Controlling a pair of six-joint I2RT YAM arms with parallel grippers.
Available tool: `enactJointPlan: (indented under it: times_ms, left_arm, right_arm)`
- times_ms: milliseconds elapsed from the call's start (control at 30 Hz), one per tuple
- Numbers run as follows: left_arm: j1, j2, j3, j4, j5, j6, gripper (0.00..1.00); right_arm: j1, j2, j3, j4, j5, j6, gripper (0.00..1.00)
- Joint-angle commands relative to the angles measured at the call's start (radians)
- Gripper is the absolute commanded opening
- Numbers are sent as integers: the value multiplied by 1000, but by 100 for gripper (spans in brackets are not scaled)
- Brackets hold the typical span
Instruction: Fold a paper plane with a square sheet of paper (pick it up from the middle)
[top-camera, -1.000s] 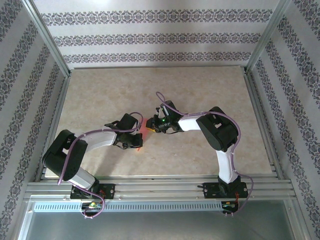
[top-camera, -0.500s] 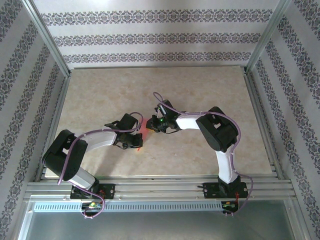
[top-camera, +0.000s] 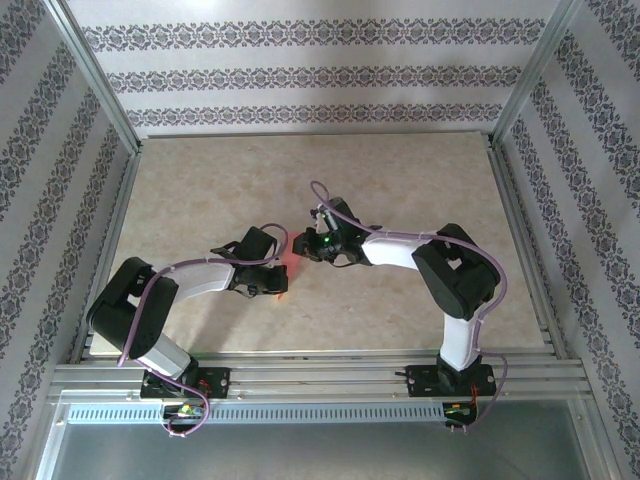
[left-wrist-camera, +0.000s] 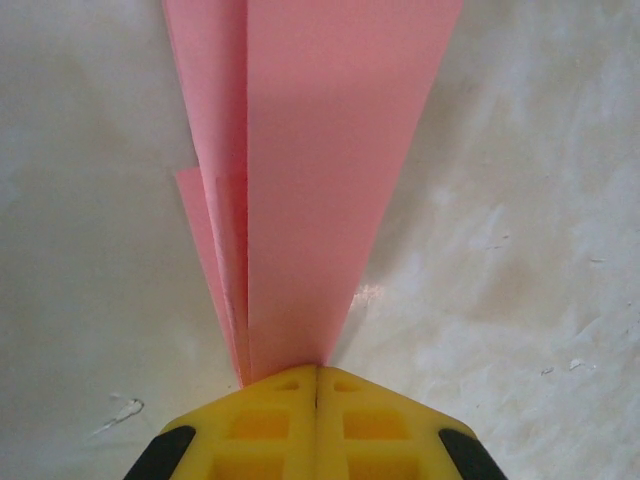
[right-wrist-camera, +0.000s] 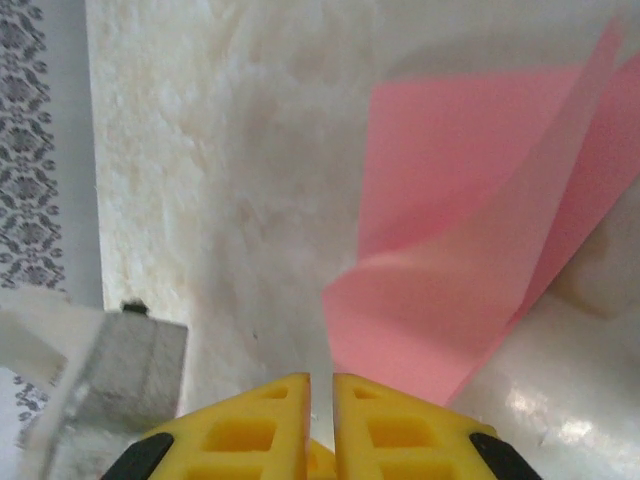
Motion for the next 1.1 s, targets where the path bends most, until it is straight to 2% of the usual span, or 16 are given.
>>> enactJointPlan:
  times_ms: [0, 300, 533, 733, 1067]
  left_arm:
    - [-18, 45, -5, -6, -36, 21, 3]
    - [-18, 58, 4, 1, -39, 19, 3]
    - [-18, 46, 2, -1, -35, 16, 3]
    - [-18, -20, -11, -28, -19, 10, 12]
    - [-33, -59, -50, -61, -6, 5, 12]
  right_arm:
    - [24, 7, -26, -2, 31, 16, 16]
    - [56, 101, 33, -31, 14, 37, 15]
    - [40, 133, 39, -110, 65, 57, 14]
    - [30, 147, 56, -184, 103, 63, 13]
    - [27, 172, 83, -219, 112, 56, 13]
